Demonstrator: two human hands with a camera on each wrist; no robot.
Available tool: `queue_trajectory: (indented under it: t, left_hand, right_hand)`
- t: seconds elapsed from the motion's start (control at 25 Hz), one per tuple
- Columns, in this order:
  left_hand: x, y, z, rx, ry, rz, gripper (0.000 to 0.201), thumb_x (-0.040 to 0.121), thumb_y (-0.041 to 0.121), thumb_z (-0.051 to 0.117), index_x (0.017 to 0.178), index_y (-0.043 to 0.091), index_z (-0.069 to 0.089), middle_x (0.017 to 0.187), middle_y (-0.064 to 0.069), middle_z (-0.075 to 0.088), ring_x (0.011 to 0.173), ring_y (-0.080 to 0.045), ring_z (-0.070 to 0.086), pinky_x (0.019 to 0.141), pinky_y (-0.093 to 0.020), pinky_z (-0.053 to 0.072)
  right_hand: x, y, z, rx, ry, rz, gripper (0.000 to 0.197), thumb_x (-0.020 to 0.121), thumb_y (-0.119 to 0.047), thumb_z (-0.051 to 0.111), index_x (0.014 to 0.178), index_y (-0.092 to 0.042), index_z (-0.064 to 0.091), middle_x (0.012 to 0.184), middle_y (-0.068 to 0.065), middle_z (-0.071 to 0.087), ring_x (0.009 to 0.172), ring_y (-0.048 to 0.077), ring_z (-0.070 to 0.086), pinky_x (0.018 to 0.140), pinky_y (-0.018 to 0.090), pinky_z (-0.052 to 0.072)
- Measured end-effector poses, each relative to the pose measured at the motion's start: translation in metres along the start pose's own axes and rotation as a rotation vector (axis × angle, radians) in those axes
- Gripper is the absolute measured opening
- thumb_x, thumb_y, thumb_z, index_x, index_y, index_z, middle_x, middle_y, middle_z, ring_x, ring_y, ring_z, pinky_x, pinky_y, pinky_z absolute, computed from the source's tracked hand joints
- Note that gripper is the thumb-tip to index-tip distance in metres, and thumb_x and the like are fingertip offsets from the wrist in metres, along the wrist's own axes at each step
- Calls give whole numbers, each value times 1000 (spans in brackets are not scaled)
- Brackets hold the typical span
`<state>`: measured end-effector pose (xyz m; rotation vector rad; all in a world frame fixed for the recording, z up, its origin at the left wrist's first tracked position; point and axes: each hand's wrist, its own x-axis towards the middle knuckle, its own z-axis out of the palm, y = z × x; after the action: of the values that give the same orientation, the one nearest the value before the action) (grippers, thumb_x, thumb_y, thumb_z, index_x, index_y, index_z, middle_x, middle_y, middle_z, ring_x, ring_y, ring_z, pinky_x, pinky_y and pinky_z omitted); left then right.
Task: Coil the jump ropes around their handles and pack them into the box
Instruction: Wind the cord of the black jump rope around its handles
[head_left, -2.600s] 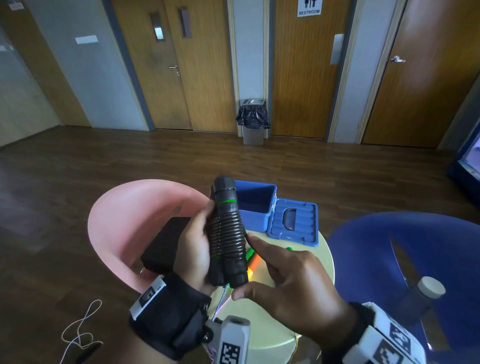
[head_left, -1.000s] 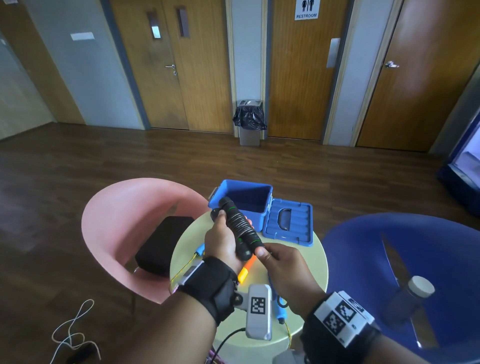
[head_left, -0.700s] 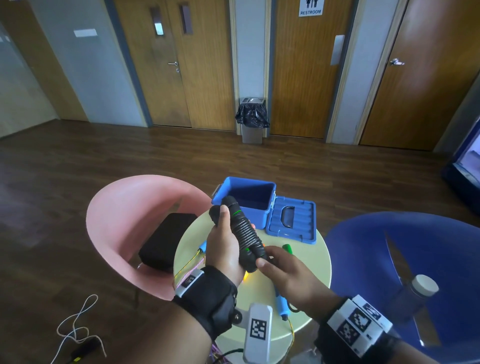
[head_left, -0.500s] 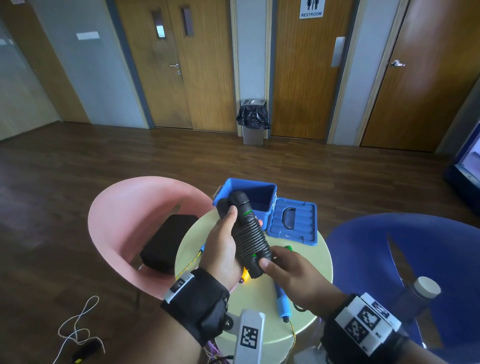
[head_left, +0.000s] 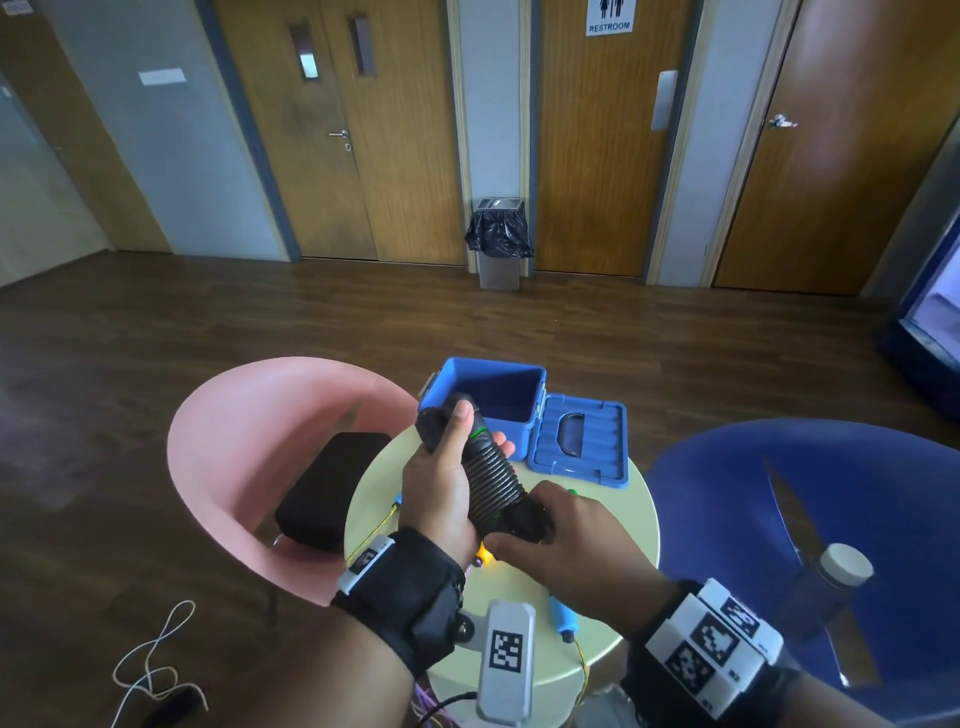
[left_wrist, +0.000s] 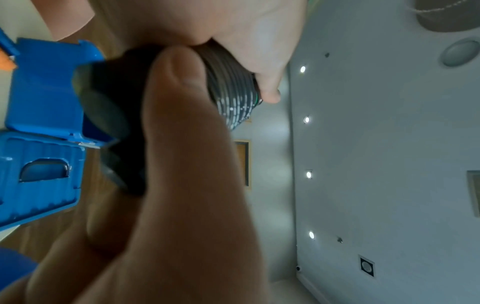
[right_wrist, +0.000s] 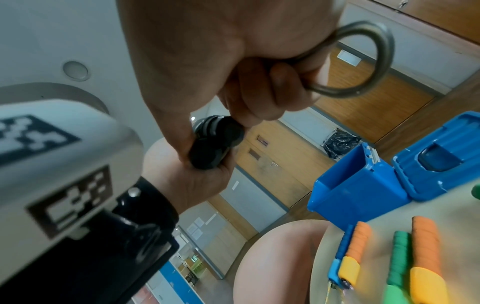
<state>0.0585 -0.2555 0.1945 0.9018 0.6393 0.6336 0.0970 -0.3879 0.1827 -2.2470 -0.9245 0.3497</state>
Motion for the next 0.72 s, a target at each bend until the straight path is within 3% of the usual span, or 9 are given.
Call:
queue_trajectory:
  t: [0.08,0.16,0.32,0.44,0.6,0.68,0.72]
  left_hand:
    - [2,-5,3,-5,38,-4,51,87,39,72,105,-7,63,78,-17,71,75,-29,73,62,-33,56]
    - [2,-10,3,-32,50,-26,59,85,42,73,110,-10,62,77,-16,71,74,-30,73,67,-35,55]
    - [-2,-12,6,-155,14,-73,75,73,50,76,117,-9,58,79,-13,70,74,-27,72,66,-34,58]
    - [-2,-6,10,-180,-81,-101,69,67,50,74,114,2,60,82,-10,73,79,-24,74,71,-35,60]
    - [-4,6,8,-211,-191,-178,52,70,44,71,110,13,63,106,-11,74,100,-26,72,93,-48,53]
    - [-3,6,10,-211,-160,-146,50,70,44,71,109,13,64,106,-9,74,99,-22,72,91,-47,54]
    - [0,4,11,-199,-124,-124,51,70,45,73,108,11,65,99,-8,74,91,-20,74,84,-44,56]
  right_hand:
    - [0,2,3,-23,12,21,48,77,-66,65,84,-20,53,72,-4,55,64,8,49,53,22,32]
    - [-1,5,4,-16,12,45,50,76,-66,66,85,-18,53,73,-4,56,64,9,49,54,23,33]
    - [-1,15,4,205,-36,64,56,66,-70,68,89,-20,56,76,0,60,63,11,51,60,29,43]
    - [0,17,5,293,-58,35,63,57,-76,66,91,-22,59,80,1,63,68,16,56,66,36,48]
    - [0,19,1,304,-17,-27,44,69,-58,72,80,-19,56,64,-8,47,56,7,40,56,28,36]
    - [1,20,4,325,16,-23,43,68,-60,70,79,-21,56,64,-8,48,55,7,41,55,26,36]
    - [1,19,8,327,35,-16,44,68,-62,69,80,-22,57,65,-8,50,55,6,42,55,25,37]
